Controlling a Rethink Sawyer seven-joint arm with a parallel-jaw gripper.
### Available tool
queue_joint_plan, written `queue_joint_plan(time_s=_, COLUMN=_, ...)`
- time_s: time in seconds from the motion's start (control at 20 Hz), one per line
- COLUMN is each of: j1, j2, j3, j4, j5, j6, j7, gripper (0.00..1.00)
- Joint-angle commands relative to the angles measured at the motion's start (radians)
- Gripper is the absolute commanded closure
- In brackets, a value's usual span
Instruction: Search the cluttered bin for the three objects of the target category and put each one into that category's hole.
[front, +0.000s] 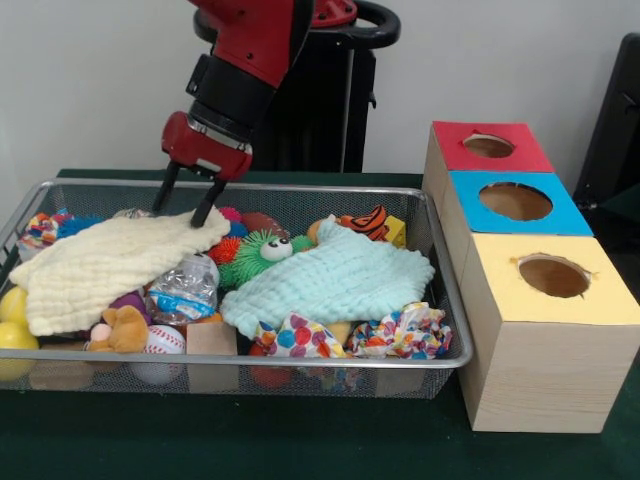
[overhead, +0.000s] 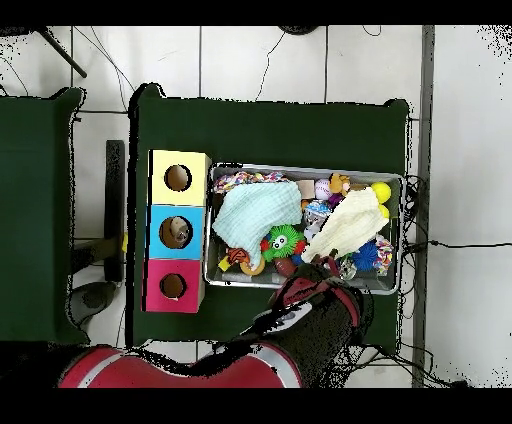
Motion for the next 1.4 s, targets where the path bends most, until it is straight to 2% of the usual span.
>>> queue_joint_plan(time_s=0.05, j1=-0.044, j2=0.053, j3=0.218, j4=-0.092, j5=-0.025, j6=-0.019, j7=0.087, gripper=0.00)
queue_joint_plan(time_s=0.2, j1=-0.056, j2=0.051, j3=0.245, j4=-0.094, j5=-0.055, j6=-0.031, j7=0.074, gripper=0.00)
queue_joint_plan(time_s=0.5, j1=-0.053, j2=0.057, j3=0.244, j4=-0.096, j5=-0.055, j6=-0.046, j7=0.077, gripper=0.00)
queue_joint_plan(time_s=1.15, j1=-0.036, j2=0.077, j3=0.208, j4=-0.104, j5=-0.003, j6=-0.066, j7=0.093, gripper=0.00)
queue_joint_plan(time_s=1.4, j1=-0.044, j2=0.027, j3=0.228, j4=-0.085, j5=-0.008, j6=-0.023, j7=0.107, gripper=0.00)
